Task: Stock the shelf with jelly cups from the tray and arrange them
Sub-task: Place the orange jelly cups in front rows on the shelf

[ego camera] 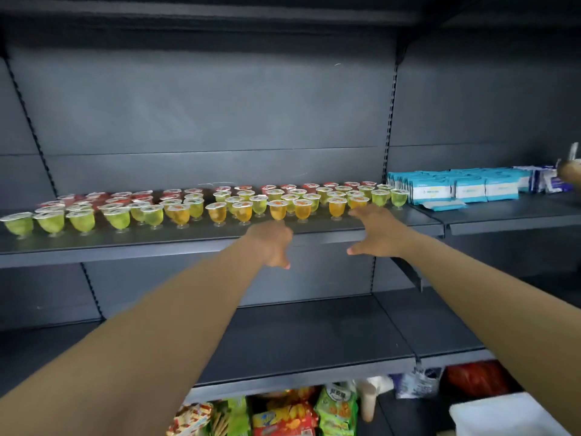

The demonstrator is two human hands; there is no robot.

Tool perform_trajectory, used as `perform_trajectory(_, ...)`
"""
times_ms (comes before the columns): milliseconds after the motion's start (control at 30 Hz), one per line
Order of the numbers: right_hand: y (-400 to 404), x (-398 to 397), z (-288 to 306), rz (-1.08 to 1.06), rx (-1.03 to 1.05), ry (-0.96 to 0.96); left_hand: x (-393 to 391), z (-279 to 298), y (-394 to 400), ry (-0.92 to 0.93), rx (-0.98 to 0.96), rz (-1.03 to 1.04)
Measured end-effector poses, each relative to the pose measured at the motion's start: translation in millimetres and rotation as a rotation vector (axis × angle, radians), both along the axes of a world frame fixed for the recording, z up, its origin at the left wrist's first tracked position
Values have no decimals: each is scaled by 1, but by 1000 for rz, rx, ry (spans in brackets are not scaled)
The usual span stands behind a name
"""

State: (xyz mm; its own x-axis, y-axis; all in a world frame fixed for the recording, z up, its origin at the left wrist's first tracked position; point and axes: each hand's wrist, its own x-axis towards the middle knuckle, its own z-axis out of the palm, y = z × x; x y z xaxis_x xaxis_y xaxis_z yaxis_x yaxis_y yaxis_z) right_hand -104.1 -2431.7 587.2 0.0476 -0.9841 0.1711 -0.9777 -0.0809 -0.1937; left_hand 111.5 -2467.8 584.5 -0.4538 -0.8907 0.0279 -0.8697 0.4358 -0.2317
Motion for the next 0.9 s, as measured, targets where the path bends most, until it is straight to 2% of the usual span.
perform_trajectory(133, 44, 50, -15, 10, 11, 0, 52, -15, 43, -2, -12, -15)
perform_trajectory(367, 70, 102, -82, 36, 135, -60, 129, -85, 74, 33, 159, 55)
perform_trajectory(533, 54, 117, -175, 48, 245, -115, 160, -194, 64, 134, 415, 180)
perform_trajectory(633, 42, 123, -247, 48, 389, -143, 172, -273, 57, 217, 560, 286)
perform_trajectory(900, 1, 127, -471, -32, 766, -232, 187, -481, 30, 311, 851, 485)
